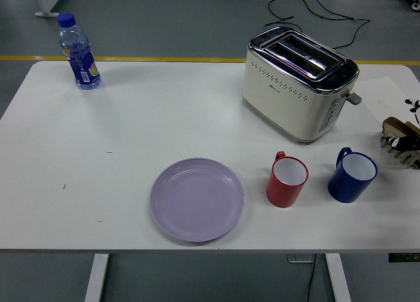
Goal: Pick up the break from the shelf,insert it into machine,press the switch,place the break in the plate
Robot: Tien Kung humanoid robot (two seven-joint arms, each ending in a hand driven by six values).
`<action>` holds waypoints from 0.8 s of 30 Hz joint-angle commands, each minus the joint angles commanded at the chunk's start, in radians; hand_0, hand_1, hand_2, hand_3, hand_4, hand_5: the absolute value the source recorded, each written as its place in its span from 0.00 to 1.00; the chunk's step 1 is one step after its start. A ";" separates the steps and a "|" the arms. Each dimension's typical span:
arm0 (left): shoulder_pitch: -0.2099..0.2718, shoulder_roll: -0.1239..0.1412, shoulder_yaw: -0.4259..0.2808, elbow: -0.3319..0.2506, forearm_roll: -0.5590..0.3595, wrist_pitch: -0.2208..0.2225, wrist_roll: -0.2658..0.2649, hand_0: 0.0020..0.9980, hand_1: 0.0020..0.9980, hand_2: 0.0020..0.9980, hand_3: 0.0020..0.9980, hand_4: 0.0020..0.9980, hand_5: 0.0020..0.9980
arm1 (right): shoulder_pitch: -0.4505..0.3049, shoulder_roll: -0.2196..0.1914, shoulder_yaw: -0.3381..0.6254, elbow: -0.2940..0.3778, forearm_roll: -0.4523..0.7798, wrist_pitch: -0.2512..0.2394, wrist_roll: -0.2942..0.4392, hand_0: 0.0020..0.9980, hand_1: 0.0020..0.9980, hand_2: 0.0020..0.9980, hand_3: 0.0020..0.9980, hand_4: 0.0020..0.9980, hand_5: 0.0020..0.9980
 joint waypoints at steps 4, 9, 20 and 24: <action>0.000 0.000 0.000 0.000 0.001 0.000 0.000 0.65 0.57 0.59 0.61 0.31 1.00 | 0.021 0.005 -0.020 -0.020 -0.014 0.016 -0.028 0.72 0.65 0.66 0.77 0.79 0.21; 0.000 0.001 0.002 0.000 -0.001 0.000 0.000 0.65 0.57 0.59 0.61 0.31 1.00 | 0.047 0.004 -0.053 -0.041 -0.039 0.023 -0.053 0.65 0.60 0.61 0.75 0.77 0.20; -0.003 0.001 0.009 0.000 -0.014 0.001 -0.002 0.65 0.57 0.59 0.61 0.31 1.00 | 0.097 -0.001 -0.118 -0.080 -0.103 0.012 -0.093 0.57 0.54 0.55 0.67 0.72 0.17; -0.004 0.002 0.010 0.000 -0.017 0.002 -0.002 0.65 0.57 0.59 0.61 0.31 0.99 | 0.105 -0.003 -0.133 -0.088 -0.111 0.029 -0.102 0.47 0.46 0.49 0.60 0.67 0.11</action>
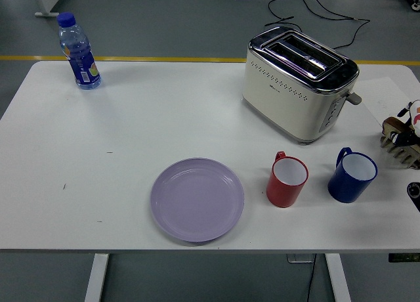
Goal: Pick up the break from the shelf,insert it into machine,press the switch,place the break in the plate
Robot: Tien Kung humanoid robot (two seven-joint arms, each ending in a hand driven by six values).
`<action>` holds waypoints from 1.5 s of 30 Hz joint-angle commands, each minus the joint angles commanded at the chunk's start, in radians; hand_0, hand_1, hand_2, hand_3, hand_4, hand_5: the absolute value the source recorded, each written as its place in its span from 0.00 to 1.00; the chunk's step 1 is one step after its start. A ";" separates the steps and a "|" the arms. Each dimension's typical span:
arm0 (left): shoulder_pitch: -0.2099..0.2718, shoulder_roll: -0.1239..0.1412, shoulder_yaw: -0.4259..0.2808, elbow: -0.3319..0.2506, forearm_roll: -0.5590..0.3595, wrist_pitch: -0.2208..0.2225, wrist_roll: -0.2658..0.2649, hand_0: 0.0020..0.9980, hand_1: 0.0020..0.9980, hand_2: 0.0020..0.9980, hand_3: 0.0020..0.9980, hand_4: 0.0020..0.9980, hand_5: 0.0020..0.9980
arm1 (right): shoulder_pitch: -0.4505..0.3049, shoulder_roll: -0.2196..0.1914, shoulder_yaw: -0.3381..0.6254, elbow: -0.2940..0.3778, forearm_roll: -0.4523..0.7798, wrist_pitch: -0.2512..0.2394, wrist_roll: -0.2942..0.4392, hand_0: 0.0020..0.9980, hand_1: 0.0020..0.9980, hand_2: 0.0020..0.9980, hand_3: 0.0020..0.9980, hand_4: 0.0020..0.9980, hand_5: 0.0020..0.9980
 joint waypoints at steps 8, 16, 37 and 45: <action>-0.002 0.001 0.001 0.000 -0.003 0.001 0.000 0.65 0.57 0.59 0.61 0.32 1.00 | 0.008 -0.003 -0.014 -0.005 0.001 0.009 -0.008 0.42 0.43 0.46 0.57 0.66 0.11; -0.003 0.002 0.004 0.000 -0.007 0.001 -0.001 0.66 0.57 0.59 0.61 0.32 0.99 | 0.014 -0.006 -0.021 -0.008 -0.004 -0.048 0.006 0.32 0.38 0.44 0.52 0.47 0.00; -0.006 0.004 0.002 0.000 -0.008 0.002 -0.001 0.66 0.57 0.59 0.61 0.32 0.99 | 0.015 -0.043 0.071 0.073 0.049 -0.101 0.045 0.38 0.35 0.41 0.51 0.36 0.00; -0.006 0.005 -0.002 0.000 -0.002 0.001 0.001 0.66 0.57 0.59 0.61 0.32 0.99 | 0.042 -0.089 0.137 0.186 0.059 -0.103 0.047 0.37 0.34 0.40 0.50 0.33 0.00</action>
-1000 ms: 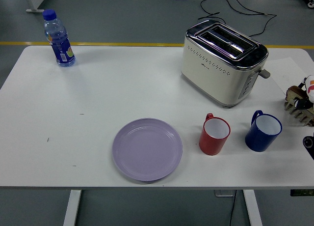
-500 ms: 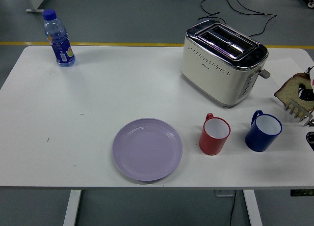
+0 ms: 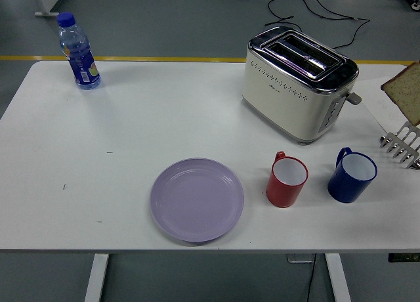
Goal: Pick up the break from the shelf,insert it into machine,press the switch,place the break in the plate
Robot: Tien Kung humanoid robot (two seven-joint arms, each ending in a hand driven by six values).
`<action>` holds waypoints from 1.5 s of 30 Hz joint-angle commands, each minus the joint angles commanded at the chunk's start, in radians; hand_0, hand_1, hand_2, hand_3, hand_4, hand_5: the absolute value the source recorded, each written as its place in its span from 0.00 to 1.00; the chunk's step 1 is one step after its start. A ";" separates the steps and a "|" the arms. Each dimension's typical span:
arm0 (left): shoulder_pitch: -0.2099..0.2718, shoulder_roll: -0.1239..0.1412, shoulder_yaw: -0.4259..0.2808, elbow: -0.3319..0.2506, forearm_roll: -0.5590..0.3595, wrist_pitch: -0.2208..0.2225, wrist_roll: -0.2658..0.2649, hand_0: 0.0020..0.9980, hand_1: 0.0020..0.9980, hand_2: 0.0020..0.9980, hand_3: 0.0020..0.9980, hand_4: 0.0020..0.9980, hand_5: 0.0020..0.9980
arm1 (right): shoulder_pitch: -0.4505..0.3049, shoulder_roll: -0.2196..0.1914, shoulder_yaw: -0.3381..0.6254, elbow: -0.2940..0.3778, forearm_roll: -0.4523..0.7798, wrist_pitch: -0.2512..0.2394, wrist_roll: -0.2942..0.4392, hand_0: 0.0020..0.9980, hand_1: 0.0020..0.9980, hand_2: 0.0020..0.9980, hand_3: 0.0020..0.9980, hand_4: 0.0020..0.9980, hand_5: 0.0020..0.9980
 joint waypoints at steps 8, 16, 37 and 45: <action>0.002 0.000 -0.003 0.000 0.004 0.001 0.001 0.66 0.57 0.59 0.61 0.32 0.99 | 0.087 -0.019 0.023 0.101 0.004 -0.023 0.010 0.34 0.33 0.39 0.50 0.32 0.00; 0.005 -0.001 -0.002 0.000 0.003 0.001 0.004 0.66 0.57 0.59 0.61 0.32 1.00 | 0.216 0.022 -0.043 0.105 0.058 -0.048 0.034 0.33 0.33 0.39 0.49 0.34 0.00; 0.004 -0.001 0.020 0.000 -0.015 0.002 0.007 0.66 0.57 0.59 0.61 0.32 1.00 | 0.458 0.221 -0.269 -0.121 0.044 -0.039 0.069 0.32 0.31 0.38 0.49 0.34 0.00; 0.003 0.000 0.022 0.000 -0.016 0.002 0.008 0.66 0.57 0.59 0.61 0.32 1.00 | 0.482 0.256 -0.311 -0.186 0.041 -0.015 0.041 0.32 0.31 0.38 0.49 0.34 0.00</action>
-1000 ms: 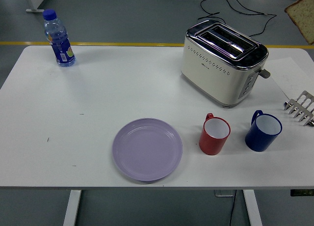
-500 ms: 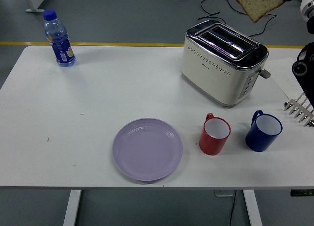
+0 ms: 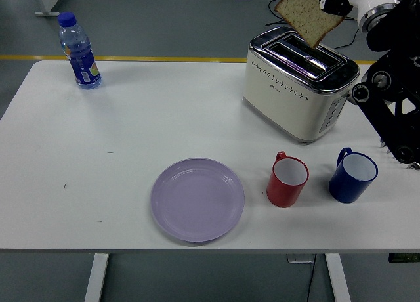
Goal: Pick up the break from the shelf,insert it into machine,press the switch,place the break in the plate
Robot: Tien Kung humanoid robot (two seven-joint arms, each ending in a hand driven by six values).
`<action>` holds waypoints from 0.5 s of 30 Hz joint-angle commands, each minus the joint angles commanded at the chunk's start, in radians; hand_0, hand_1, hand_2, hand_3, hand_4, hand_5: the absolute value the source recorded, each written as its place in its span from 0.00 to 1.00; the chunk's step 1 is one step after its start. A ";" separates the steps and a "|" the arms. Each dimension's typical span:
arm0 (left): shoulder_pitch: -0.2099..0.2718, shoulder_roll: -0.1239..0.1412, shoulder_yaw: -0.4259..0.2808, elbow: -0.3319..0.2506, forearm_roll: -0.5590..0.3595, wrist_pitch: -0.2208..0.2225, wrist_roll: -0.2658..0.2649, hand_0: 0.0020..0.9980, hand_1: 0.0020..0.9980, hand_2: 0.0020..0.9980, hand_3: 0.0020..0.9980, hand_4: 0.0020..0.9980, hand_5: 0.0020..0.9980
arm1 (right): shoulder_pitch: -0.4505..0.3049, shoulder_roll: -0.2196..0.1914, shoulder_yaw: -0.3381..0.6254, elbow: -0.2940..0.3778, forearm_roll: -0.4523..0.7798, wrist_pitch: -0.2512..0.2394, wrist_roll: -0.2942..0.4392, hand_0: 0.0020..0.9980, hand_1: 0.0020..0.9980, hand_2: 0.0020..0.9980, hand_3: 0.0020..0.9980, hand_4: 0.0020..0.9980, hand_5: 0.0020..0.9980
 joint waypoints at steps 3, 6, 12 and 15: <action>0.000 0.000 0.001 0.000 -0.002 0.000 0.000 0.66 0.57 0.59 0.61 0.32 1.00 | 0.006 0.010 -0.022 -0.025 0.004 0.000 -0.001 0.31 0.31 0.38 0.49 0.33 0.00; -0.001 0.001 0.002 0.000 -0.003 0.001 -0.001 0.66 0.57 0.59 0.61 0.32 1.00 | 0.012 0.023 -0.043 -0.062 -0.014 -0.006 -0.001 0.31 0.31 0.38 0.49 0.33 0.00; -0.002 0.001 0.002 0.000 -0.003 0.002 -0.001 0.66 0.57 0.59 0.61 0.32 1.00 | 0.018 0.036 -0.067 -0.104 -0.028 -0.006 -0.002 0.31 0.31 0.38 0.49 0.34 0.00; -0.003 0.001 0.001 0.000 -0.001 0.002 -0.001 0.66 0.57 0.59 0.61 0.32 0.99 | 0.021 0.041 -0.073 -0.127 -0.039 -0.008 0.000 0.31 0.31 0.38 0.49 0.33 0.00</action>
